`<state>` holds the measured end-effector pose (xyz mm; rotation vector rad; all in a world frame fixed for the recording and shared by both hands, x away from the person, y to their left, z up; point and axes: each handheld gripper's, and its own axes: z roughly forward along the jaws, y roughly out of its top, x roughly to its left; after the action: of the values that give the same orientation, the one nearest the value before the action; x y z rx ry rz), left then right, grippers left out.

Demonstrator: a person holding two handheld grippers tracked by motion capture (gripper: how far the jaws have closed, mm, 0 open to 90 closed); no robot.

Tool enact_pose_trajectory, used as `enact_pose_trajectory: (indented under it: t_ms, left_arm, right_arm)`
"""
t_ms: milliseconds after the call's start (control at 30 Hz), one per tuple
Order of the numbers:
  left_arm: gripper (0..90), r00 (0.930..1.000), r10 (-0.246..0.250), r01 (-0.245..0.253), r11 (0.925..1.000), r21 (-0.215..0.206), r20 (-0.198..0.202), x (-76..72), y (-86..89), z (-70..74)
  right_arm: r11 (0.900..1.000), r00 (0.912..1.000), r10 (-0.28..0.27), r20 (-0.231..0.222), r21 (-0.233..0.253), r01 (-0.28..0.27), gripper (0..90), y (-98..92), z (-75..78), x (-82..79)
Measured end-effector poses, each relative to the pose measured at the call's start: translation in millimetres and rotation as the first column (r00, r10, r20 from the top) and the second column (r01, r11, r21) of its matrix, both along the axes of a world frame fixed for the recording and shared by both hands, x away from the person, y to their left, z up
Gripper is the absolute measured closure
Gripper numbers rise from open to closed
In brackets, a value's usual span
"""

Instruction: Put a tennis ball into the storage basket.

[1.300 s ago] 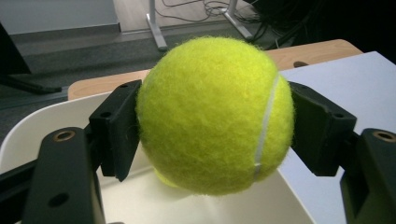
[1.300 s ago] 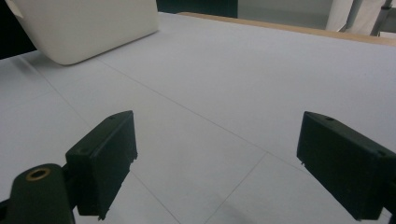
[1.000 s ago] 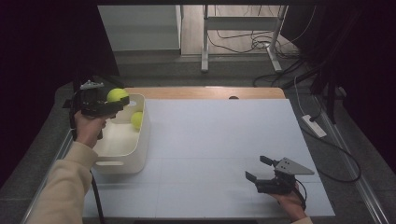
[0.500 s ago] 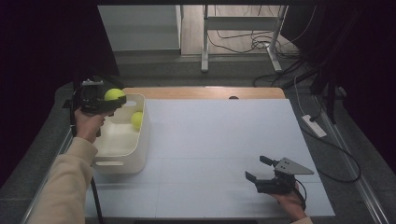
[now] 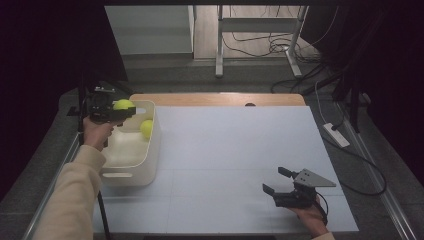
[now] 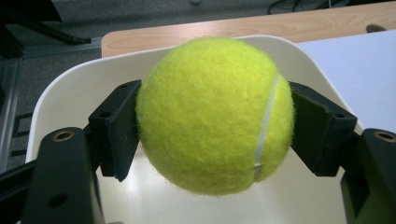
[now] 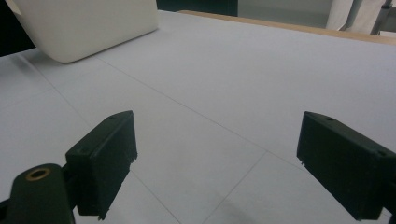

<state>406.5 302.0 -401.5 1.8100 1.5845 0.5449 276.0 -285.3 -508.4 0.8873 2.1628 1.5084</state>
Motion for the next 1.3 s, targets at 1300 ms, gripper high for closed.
enact_pose_trajectory:
  t_ms: [1300]
  left_arm:
    - [10.6, 0.9832, -0.084, 0.106, 0.9855, -0.132, 0.162, -34.2, -6.2, 23.7]
  right_arm:
    - [1.000, 1.0000, -0.001, 0.003, 0.002, 0.001, 11.9, 0.0, 0.1, -0.1]
